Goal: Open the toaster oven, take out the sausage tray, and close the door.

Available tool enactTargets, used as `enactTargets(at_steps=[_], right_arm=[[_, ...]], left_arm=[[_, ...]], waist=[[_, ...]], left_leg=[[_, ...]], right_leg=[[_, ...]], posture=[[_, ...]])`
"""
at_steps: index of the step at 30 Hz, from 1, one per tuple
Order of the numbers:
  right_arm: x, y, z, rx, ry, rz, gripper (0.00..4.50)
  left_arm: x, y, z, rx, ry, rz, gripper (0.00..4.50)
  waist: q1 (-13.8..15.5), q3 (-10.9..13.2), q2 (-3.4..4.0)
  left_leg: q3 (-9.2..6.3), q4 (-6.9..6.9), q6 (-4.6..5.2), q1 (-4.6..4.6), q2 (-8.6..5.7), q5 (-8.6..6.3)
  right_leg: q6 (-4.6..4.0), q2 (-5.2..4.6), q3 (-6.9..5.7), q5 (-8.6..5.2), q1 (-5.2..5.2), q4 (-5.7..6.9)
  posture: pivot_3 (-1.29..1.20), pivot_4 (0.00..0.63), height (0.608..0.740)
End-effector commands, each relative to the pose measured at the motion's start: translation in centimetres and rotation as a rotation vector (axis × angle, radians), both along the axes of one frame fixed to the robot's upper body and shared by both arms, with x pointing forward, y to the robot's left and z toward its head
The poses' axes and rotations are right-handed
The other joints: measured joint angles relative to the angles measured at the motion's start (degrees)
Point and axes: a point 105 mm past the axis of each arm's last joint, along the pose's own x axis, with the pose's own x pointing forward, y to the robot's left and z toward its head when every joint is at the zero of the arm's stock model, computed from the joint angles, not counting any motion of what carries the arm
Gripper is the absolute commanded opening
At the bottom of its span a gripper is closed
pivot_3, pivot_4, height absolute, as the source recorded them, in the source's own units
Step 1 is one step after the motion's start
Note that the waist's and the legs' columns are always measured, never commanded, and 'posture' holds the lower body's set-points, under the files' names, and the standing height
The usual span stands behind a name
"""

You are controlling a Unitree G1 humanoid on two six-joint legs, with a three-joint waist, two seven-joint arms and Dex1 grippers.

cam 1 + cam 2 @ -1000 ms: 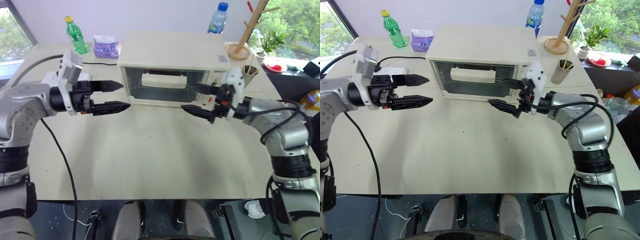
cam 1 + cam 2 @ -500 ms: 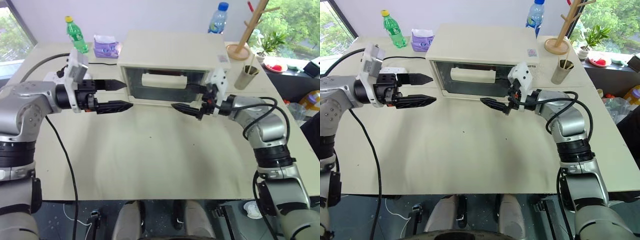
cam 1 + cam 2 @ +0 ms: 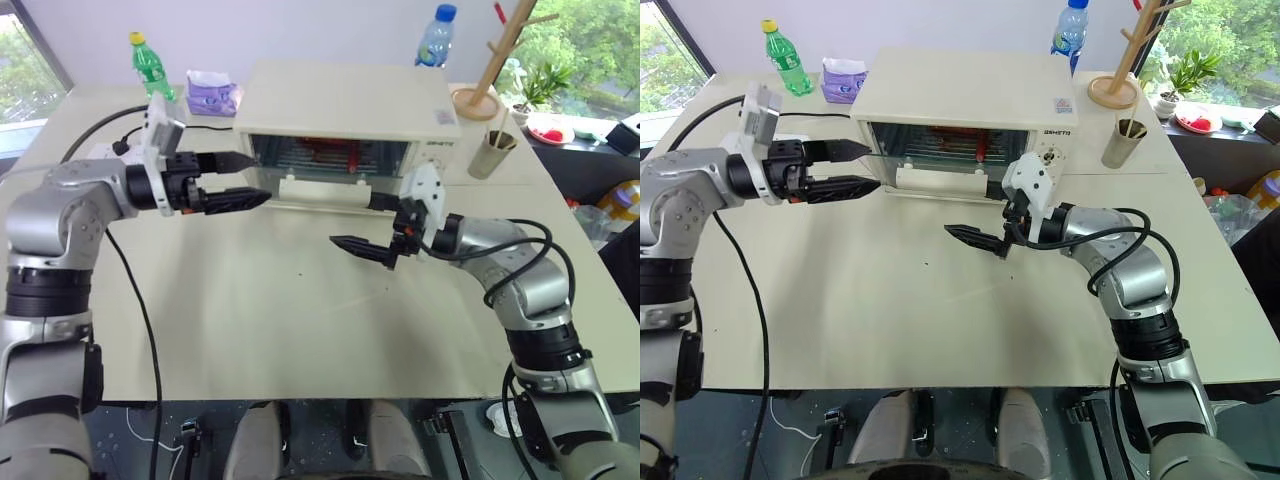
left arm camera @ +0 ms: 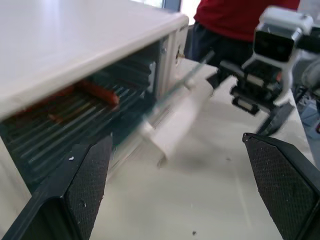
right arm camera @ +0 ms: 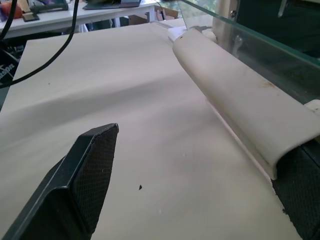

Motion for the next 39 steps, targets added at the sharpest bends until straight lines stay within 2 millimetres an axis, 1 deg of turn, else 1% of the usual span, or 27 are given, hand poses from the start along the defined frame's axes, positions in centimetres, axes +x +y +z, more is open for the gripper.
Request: enactTargets(at_steps=[1, 3, 4, 5, 6, 8, 10, 11, 13, 15, 18, 21, 23, 25, 29, 32, 33, 36, 38, 39], right_arm=[[-1.2, 1.0, 0.8, 0.024, -0.048, 0.035, 4.5], [-1.2, 1.0, 0.4, 0.024, -0.042, 0.021, 4.5], [-1.2, 1.0, 0.3, 0.025, -0.039, 0.014, 4.5], [-1.2, 1.0, 0.2, 0.026, -0.037, 0.009, 4.5], [-1.2, 1.1, 0.1, 0.027, -0.036, 0.005, 4.5], [-1.2, 1.1, -0.1, 0.027, -0.034, -0.005, 4.5], [-1.2, 1.1, -0.2, 0.03, -0.033, -0.015, 4.5], [-1.2, 1.1, -0.2, 0.031, -0.033, -0.018, 4.5], [-1.3, 1.0, -0.3, 0.034, -0.031, -0.026, 4.5], [-1.3, 1.0, -0.3, 0.036, -0.03, -0.03, 4.5], [-1.5, 0.9, -0.4, 0.036, -0.029, -0.037, 4.5], [-1.5, 0.5, -0.5, 0.024, -0.031, -0.056, 4.5], [-1.4, -0.1, -0.6, 0.011, -0.028, -0.082, 4.5], [-1.1, -1.1, -1.2, -0.022, -0.022, -0.133, 4.5], [-0.3, -3.1, -2.1, -0.085, -0.008, -0.226, 4.5], [-0.4, -4.1, -2.5, -0.118, 0.007, -0.25, 4.5], [-0.8, -4.4, -2.7, -0.132, 0.016, -0.245, 4.5], [-3.0, -5.5, -3.0, -0.165, 0.063, -0.187, 4.5], [-4.5, -6.2, -2.8, -0.172, 0.085, -0.152, 4.5], [-5.5, -6.9, -2.2, -0.167, 0.1, -0.136, 4.5]], left_arm=[[0.6, -0.2, 2.0, -0.042, -0.054, 0.001, 4.17], [1.2, -0.4, 2.1, -0.045, -0.055, 0.002, 3.59], [1.5, -0.5, 2.0, -0.042, -0.055, 0.004, 3.16], [1.8, -0.6, 1.9, -0.04, -0.056, 0.006, 2.57], [2.0, -0.7, 1.9, -0.037, -0.056, 0.01, 2.3], [2.8, -0.8, 1.3, -0.007, -0.058, 0.02, 1.62], [3.5, -0.9, 0.7, 0.032, -0.064, 0.036, 0.65], [4.0, -0.8, 0.2, 0.057, -0.07, 0.056, 0.25], [5.3, -0.5, -0.6, 0.09, -0.075, 0.111, 0.25], [5.9, -0.5, -0.9, 0.098, -0.07, 0.123, 0.25], [6.1, -0.4, -1.6, 0.131, -0.072, 0.11, 0.25], [5.8, -0.5, -2.6, 0.162, -0.059, 0.078, 0.25], [5.5, -0.5, -3.3, 0.179, -0.049, 0.055, 0.25], [5.2, -0.6, -3.7, 0.185, -0.041, 0.034, 0.25], [4.9, -0.8, -4.0, 0.183, -0.034, 0.015, 0.25], [4.7, -0.9, -4.1, 0.182, -0.032, 0.01, 0.25], [4.7, -0.9, -4.2, 0.181, -0.031, 0.009, 0.25], [4.5, -0.9, -4.6, 0.182, -0.024, 0.009, 0.25], [4.3, -0.8, -5.0, 0.186, -0.015, 0.009, 0.25], [4.0, -0.6, -5.5, 0.19, -0.007, 0.008, 0.25]], waist=[[0.0, 0.0, 0.0], [-0.08, 0.0, 0.0], [-0.13, 0.0, 0.0], [-0.21, 0.0, 0.0], [-0.21, 0.0, 0.0], [-0.15, 0.0, 0.0], [-0.07, -0.01, -0.01], [-0.09, -0.01, -0.01], [-0.07, -0.01, -0.01], [-0.06, 0.0, -0.02], [-0.14, 0.0, -0.02], [-0.08, 0.0, -0.02], [-0.03, 0.0, -0.02], [0.06, 0.0, -0.02], [0.07, 0.0, -0.04], [0.05, 0.0, -0.04], [0.05, 0.0, -0.04], [0.23, 0.0, -0.04], [0.16, -0.01, -0.06], [0.16, -0.01, -0.06]], left_leg=[[0.0, 0.0, 0.0, 0.0, 0.0, 0.0], [0.01, 0.0, 0.0, 0.0, 0.0, 0.0], [0.01, 0.0, 0.0, 0.0, -0.01, 0.0], [0.01, 0.0, 0.0, 0.01, 0.0, 0.0], [0.01, 0.0, 0.0, 0.01, 0.0, 0.0], [0.0, 0.01, -0.01, 0.01, 0.0, 0.01], [0.01, 0.01, 0.0, 0.01, -0.01, 0.01], [0.0, 0.01, 0.0, 0.01, -0.01, 0.01], [0.01, 0.01, 0.0, 0.01, -0.01, 0.01], [0.0, 0.01, 0.0, 0.01, -0.01, 0.01], [0.02, 0.01, 0.0, 0.0, 0.0, 0.0], [0.01, 0.01, 0.0, 0.0, 0.0, 0.0], [0.01, 0.01, 0.0, 0.0, 0.0, 0.0], [0.01, 0.01, 0.0, -0.01, 0.0, 0.0], [0.01, 0.03, 0.0, -0.01, -0.01, 0.0], [-0.01, 0.03, 0.01, -0.01, 0.0, 0.0], [-0.01, 0.03, 0.01, -0.01, 0.0, 0.0], [-0.02, 0.03, 0.01, -0.02, -0.01, 0.0], [-0.02, 0.02, 0.03, -0.02, -0.02, -0.01], [-0.02, 0.03, 0.03, -0.02, -0.02, -0.01]], right_leg=[[0.0, 0.0, 0.0, 0.0, 0.0, 0.0], [0.0, 0.0, 0.0, 0.0, 0.0, 0.0], [0.0, 0.0, 0.0, 0.0, 0.0, 0.0], [0.0, 0.0, 0.0, 0.0, 0.0, 0.0], [0.0, 0.01, 0.0, 0.0, -0.01, 0.0], [0.0, 0.01, 0.0, 0.0, 0.0, 0.01], [0.0, 0.01, 0.0, 0.0, 0.01, 0.01], [0.0, 0.01, 0.0, 0.0, 0.01, 0.0], [0.0, 0.01, 0.0, 0.0, 0.01, 0.01], [0.0, 0.02, 0.0, 0.0, 0.01, 0.01], [0.0, 0.02, 0.0, 0.0, 0.0, 0.0], [0.0, 0.02, 0.0, 0.0, 0.0, 0.0], [0.0, 0.02, 0.0, 0.0, 0.0, 0.0], [0.0, 0.01, 0.0, 0.0, 0.0, 0.0], [0.0, 0.0, 0.0, 0.0, 0.02, 0.0], [0.0, 0.0, 0.0, 0.0, 0.01, 0.0], [0.0, 0.0, 0.0, 0.0, 0.01, 0.0], [0.0, 0.0, 0.0, 0.0, 0.03, -0.01], [0.0, -0.01, 0.0, 0.0, 0.04, -0.03], [0.01, -0.01, 0.0, 0.0, 0.04, -0.04]], posture=[[0.0, 0.15, 0.722], [0.0, 0.15, 0.722], [0.0, 0.15, 0.722], [0.0, 0.15, 0.722], [0.0, 0.15, 0.722], [0.0, 0.15, 0.722], [0.0, 0.15, 0.722], [0.0, 0.15, 0.722], [0.0, 0.15, 0.722], [0.0, 0.15, 0.722], [0.0, 0.15, 0.722], [0.0, 0.15, 0.722], [0.0, 0.15, 0.722], [0.0, 0.15, 0.722], [0.0, 0.15, 0.722], [0.0, 0.15, 0.722], [0.0, 0.15, 0.722], [0.0, 0.15, 0.722], [0.0, 0.15, 0.722], [0.0, 0.15, 0.722]])
